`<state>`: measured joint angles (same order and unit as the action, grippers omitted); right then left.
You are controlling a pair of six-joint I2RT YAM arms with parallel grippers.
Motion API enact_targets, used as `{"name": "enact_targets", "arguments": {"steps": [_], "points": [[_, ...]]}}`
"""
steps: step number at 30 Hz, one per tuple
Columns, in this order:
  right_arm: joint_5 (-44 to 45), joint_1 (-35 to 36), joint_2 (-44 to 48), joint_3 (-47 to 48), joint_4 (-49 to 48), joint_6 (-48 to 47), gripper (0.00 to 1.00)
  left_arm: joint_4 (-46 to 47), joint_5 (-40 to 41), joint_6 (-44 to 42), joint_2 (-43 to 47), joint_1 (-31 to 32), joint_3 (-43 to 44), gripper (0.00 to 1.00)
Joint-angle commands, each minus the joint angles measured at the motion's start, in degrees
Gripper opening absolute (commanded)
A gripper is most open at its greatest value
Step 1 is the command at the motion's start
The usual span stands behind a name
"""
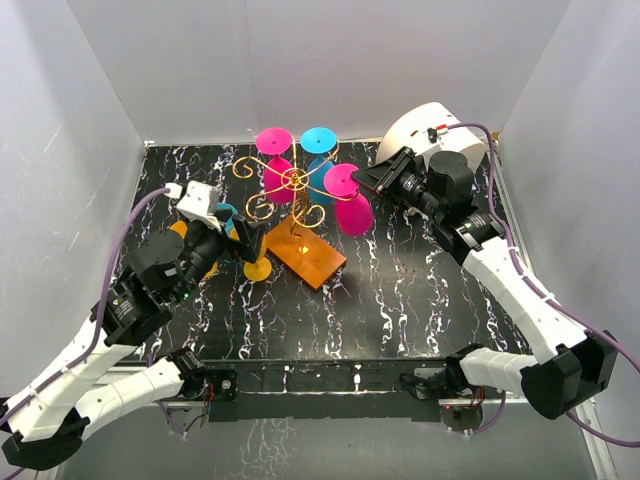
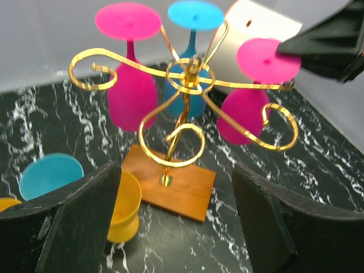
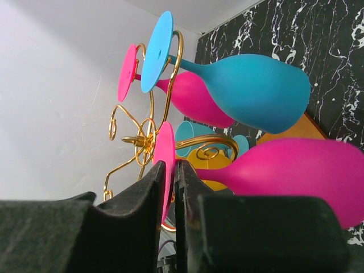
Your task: Place the wine glass upside down on the wine glass rack
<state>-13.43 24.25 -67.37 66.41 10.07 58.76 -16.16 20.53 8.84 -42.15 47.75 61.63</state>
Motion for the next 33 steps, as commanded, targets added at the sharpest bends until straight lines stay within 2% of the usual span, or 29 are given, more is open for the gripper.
{"name": "enact_targets", "arguments": {"steps": [1,6,12,16,21,27,33], "points": [[0.39,0.00,-0.48,4.22,-1.67,-2.16,0.13,-3.78,2.38,5.14,0.94,0.06,-3.69,0.76],[0.92,0.01,-0.93,4.74,-0.64,-3.15,0.20,-3.86,3.34,6.86,2.04,0.07,-8.33,0.73],[2.05,-0.03,-0.92,5.52,1.14,-4.44,0.32,-1.09,4.48,4.26,3.10,0.07,-13.57,0.63],[3.24,-0.09,-0.39,5.98,2.97,-5.50,0.45,1.56,4.97,3.35,3.45,0.06,-17.22,0.56],[5.07,-0.08,0.55,6.47,5.01,-6.62,0.59,0.30,7.53,8.66,1.29,0.07,-18.04,0.52],[7.29,-0.08,1.92,7.07,6.79,-7.60,0.67,2.27,3.66,11.54,-0.30,-0.19,-19.73,0.49],[10.09,-0.08,4.63,7.19,8.56,-8.28,0.69,7.53,2.58,9.97,-0.44,-1.91,-23.26,0.48]]}}
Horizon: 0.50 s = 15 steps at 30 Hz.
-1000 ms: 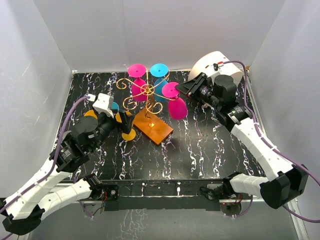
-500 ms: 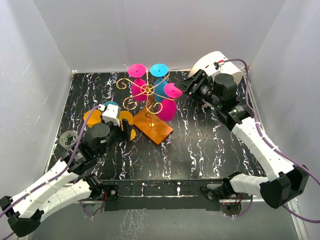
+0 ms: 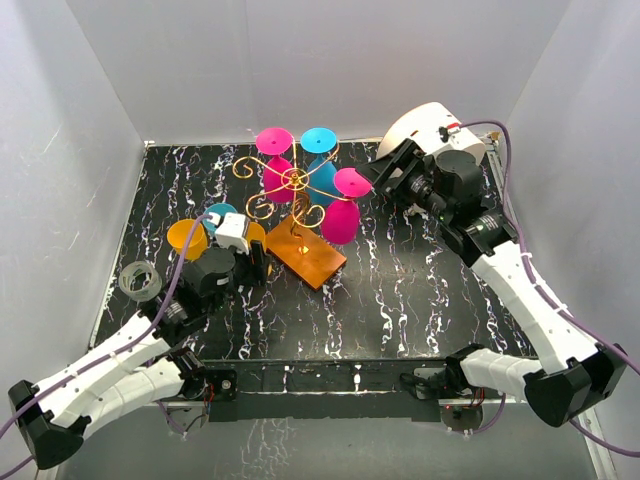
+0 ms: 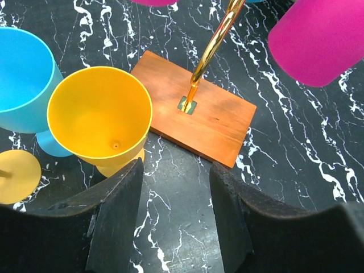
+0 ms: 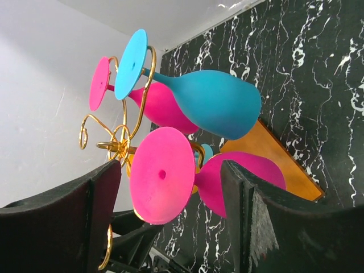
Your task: Place the wine glass upside down on the wine glass rack
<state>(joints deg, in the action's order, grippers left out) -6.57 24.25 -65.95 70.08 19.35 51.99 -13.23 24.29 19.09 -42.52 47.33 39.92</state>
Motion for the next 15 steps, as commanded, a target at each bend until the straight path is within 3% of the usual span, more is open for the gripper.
{"name": "enact_targets", "arguments": {"steps": [1,9,15], "points": [[3.66,-0.08,3.62,3.52,-0.54,-1.53,0.69,5.08,-1.75,-0.08,-1.01,-2.27,-1.67,0.48],[6.05,-0.08,6.37,3.83,0.87,-1.96,0.70,9.52,-12.59,0.30,-4.44,-13.65,-1.90,0.46],[7.14,-0.10,7.41,3.45,1.35,-2.13,0.71,10.81,-16.49,-0.06,-6.56,-15.71,-2.79,0.45]]}}
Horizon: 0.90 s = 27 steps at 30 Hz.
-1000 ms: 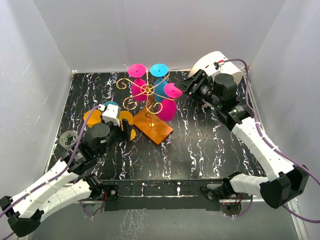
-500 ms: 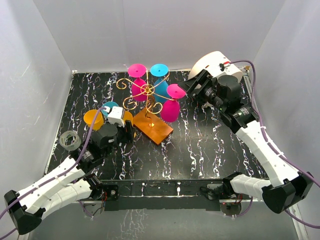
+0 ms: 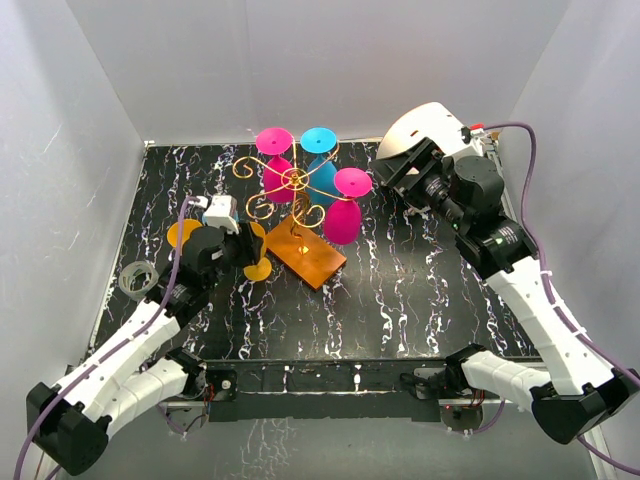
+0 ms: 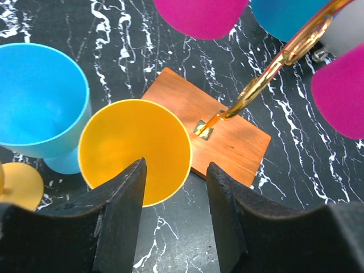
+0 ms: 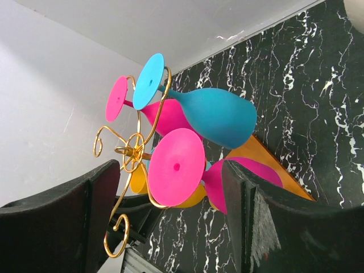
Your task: Place the wine glass upside down on the wine glass rack
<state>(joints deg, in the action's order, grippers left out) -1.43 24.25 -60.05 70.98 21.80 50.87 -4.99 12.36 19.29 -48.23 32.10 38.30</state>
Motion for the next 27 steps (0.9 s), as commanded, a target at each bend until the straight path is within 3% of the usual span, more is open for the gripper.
{"name": "enact_targets", "arguments": {"steps": [1,17,27], "points": [[2.12,-0.08,1.58,2.38,-1.01,-1.01,0.71,2.66,-4.78,-0.30,-1.10,-0.55,-1.51,0.44],[2.48,-0.08,2.61,1.29,-0.64,-0.78,0.71,-7.86,-2.67,2.92,-3.93,-0.52,1.33,0.38],[2.46,-0.08,3.40,0.11,-0.76,-0.06,0.71,-13.58,-2.72,3.67,-1.25,-0.47,3.83,0.08]]}}
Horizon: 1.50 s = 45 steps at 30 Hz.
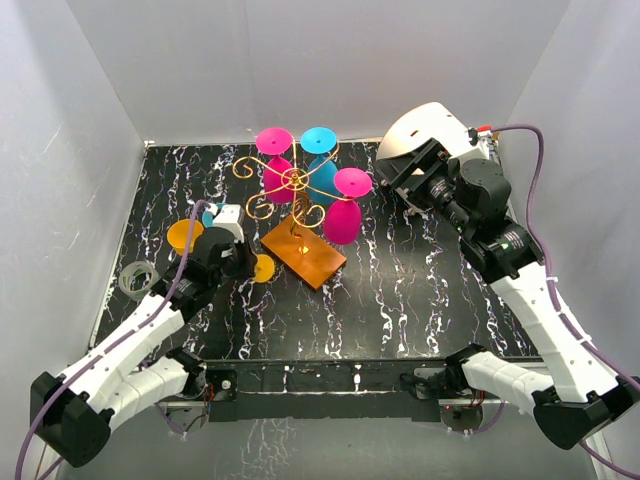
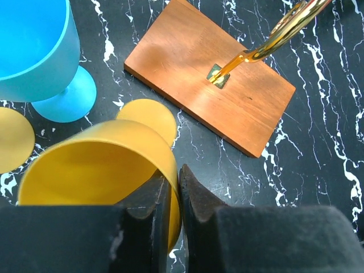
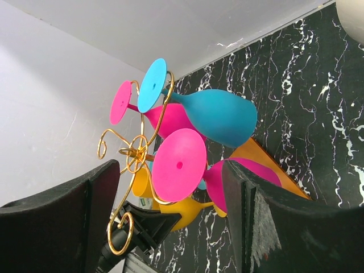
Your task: Place the wine glass upside down on the wine glass rack
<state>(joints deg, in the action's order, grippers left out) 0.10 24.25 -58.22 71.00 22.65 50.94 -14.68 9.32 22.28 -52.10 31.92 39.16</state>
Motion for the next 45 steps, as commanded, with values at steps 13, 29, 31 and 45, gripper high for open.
{"name": "enact_targets", "arguments": {"steps": [13,29,31,45], "points": [[2.38,-0.08,6.09,-3.12,-0.71,1.84,0.70,-7.84,-13.93,-0.46,12.02,-0.33,5.11,0.00],[1.24,-0.08,18.05,-11.10,-1.99,8.29,0.70,-1.09,-50.08,3.14,21.13,-0.29,10.71,0.00],[0.56,-0.09,18.62,-11.08,-2.53,8.17,0.70,1.75,-53.37,5.51,20.84,-0.35,11.56,0.00],[-7.39,-0.08,20.07,-11.93,-15.96,5.07,0.68,18.89,-47.05,8.91,13.62,-0.33,23.46,0.00]]}}
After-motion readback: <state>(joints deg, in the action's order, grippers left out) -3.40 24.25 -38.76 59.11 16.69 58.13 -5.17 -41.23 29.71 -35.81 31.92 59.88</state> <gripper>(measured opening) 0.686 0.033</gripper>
